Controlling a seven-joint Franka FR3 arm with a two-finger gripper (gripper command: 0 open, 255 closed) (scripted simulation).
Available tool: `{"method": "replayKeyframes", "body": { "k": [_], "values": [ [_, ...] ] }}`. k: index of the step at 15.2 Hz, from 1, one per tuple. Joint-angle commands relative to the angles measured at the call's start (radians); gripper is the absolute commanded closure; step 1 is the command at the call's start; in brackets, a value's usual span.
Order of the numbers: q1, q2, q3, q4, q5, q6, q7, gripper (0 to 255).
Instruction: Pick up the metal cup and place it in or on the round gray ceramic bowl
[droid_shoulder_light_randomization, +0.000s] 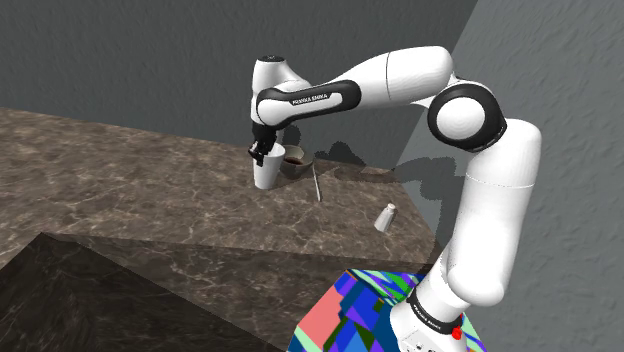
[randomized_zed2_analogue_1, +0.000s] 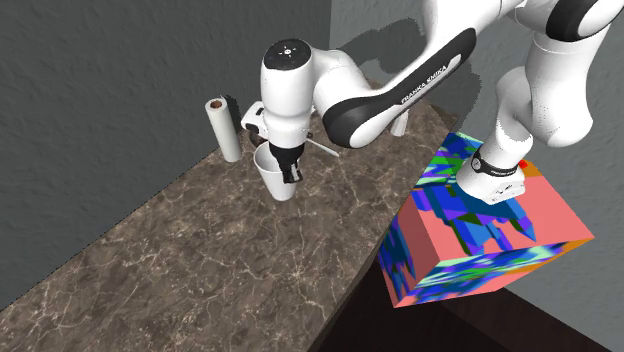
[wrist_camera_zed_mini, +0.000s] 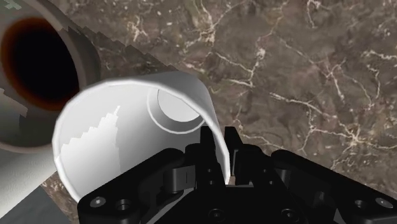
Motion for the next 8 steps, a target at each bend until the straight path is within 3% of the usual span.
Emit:
{"method": "replayKeyframes", "body": {
  "k": [1,8],
  "values": [
    [0.0,-0.009,0.001,0.015,0.003,-0.024,-0.003,255],
    [0.001,-0.035,0.004,0.074,0.012,-0.107,-0.016,255]
  ]
}}
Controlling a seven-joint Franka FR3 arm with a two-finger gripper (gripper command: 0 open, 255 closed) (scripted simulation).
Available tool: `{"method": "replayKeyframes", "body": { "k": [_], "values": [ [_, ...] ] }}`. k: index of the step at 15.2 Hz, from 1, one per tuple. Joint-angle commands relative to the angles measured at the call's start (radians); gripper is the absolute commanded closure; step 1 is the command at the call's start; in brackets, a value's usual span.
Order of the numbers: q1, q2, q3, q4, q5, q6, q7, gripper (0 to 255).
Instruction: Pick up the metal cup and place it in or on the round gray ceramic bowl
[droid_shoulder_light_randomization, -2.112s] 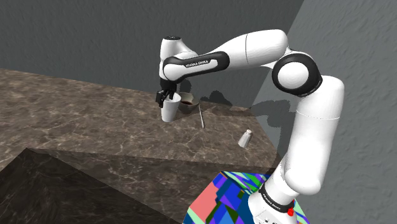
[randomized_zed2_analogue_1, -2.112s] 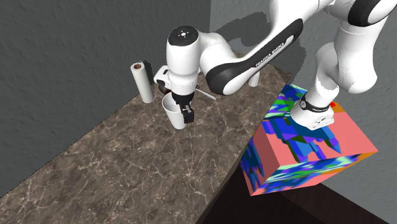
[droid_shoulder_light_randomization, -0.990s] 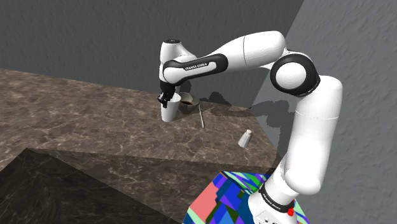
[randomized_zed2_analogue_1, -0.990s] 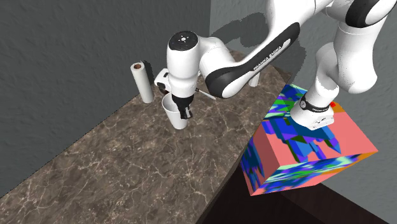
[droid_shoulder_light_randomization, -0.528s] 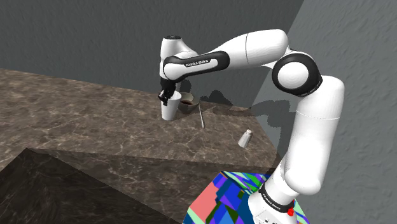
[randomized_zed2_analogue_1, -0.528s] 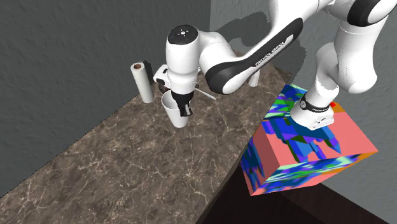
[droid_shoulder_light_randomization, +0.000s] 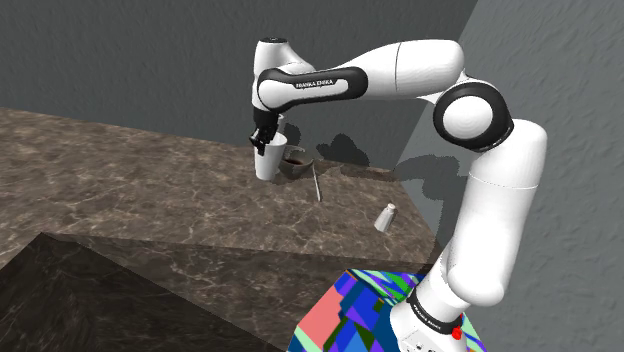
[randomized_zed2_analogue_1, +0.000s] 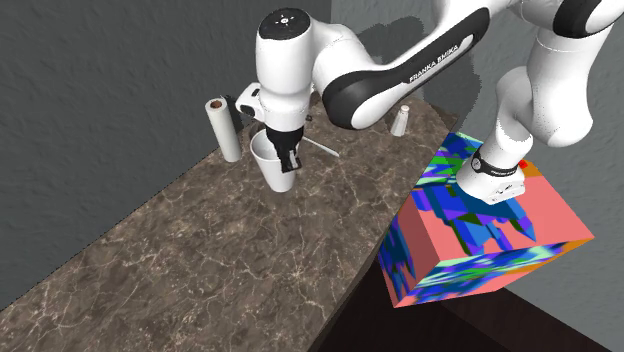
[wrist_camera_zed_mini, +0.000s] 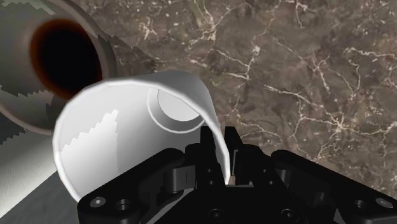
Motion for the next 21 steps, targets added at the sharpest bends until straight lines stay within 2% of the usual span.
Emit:
{"method": "replayKeyframes", "body": {
  "k": [1,21],
  "values": [
    [0.001,-0.008,0.001,0.014,0.002,-0.022,-0.002,255],
    [0.007,-0.019,0.005,0.259,0.014,-0.276,-0.034,255]
  ]
}}
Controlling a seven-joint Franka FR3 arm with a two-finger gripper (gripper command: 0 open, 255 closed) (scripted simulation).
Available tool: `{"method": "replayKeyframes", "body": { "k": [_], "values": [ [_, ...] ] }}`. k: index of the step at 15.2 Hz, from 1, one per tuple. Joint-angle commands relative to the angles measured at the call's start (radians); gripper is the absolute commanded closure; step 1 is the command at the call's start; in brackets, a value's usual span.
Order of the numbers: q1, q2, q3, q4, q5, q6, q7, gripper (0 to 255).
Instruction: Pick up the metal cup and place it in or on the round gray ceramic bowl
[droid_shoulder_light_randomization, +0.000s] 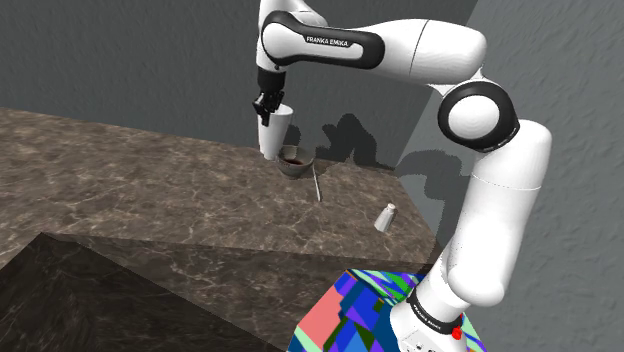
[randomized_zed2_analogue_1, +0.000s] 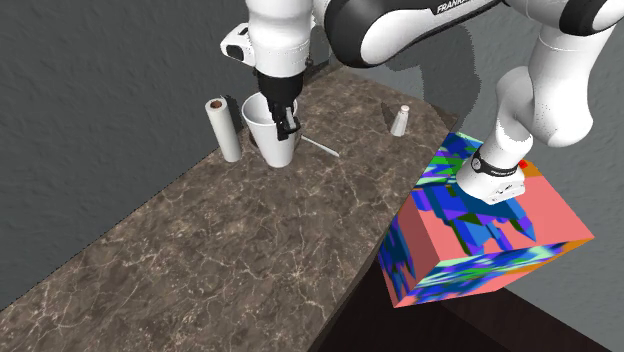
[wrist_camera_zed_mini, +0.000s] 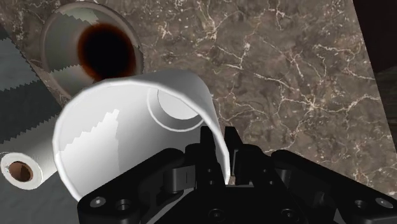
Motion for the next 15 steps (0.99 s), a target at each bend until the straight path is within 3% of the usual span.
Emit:
{"method": "replayKeyframes", "body": {
  "k": [1,7,13,15],
  "values": [
    [-0.013,-0.001,-0.006,0.02,0.003,-0.018,-0.022,255],
    [-0.094,0.003,-0.047,0.087,0.023,-0.065,-0.152,255],
    [-0.176,0.052,-0.085,0.22,0.043,-0.136,-0.28,255],
    [-0.176,0.041,-0.085,0.176,0.043,-0.103,-0.277,255]
  ]
}}
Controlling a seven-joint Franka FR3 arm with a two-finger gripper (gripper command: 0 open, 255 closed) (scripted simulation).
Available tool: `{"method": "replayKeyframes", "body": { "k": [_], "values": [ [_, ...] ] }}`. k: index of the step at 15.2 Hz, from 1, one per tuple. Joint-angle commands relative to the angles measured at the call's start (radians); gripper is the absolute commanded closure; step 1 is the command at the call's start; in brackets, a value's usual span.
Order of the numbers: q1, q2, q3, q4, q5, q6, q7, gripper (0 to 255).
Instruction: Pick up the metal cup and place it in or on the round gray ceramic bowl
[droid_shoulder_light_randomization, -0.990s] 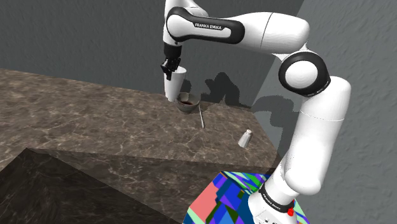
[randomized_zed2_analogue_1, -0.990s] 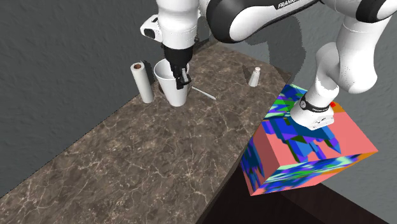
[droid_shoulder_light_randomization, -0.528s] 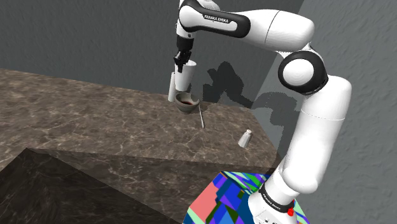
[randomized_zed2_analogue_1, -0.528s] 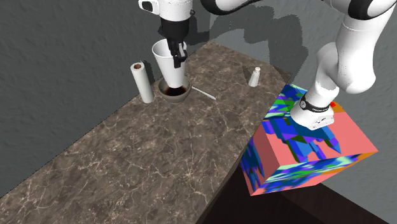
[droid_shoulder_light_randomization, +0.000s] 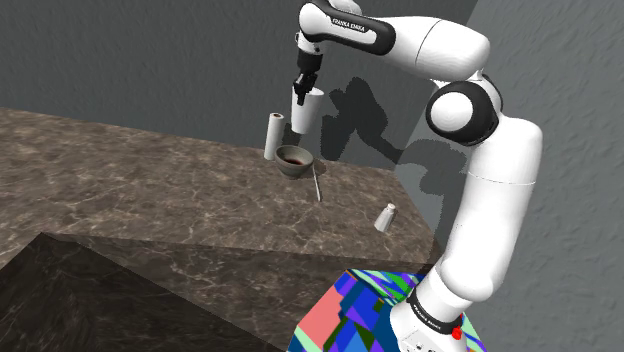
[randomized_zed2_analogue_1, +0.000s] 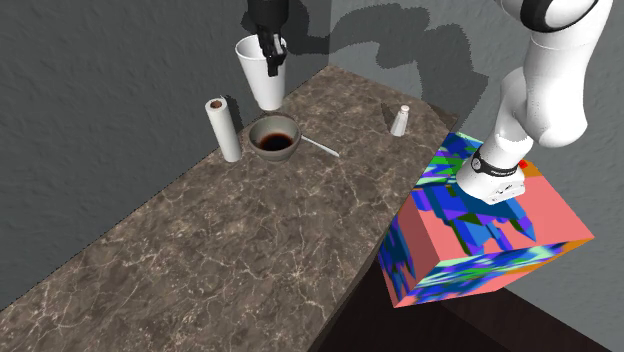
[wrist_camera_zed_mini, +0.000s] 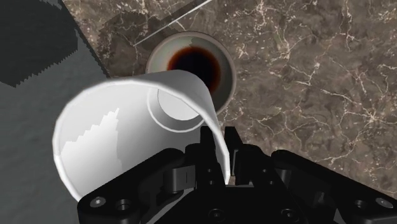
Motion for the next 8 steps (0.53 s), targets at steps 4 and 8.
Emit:
{"method": "replayKeyframes", "body": {
  "k": [4,8],
  "values": [
    [-0.005,-0.021,-0.001,-0.092,0.001,0.072,0.001,255],
    [-0.006,-0.032,-0.001,-0.162,0.0,0.131,0.006,255]
  ]
}}
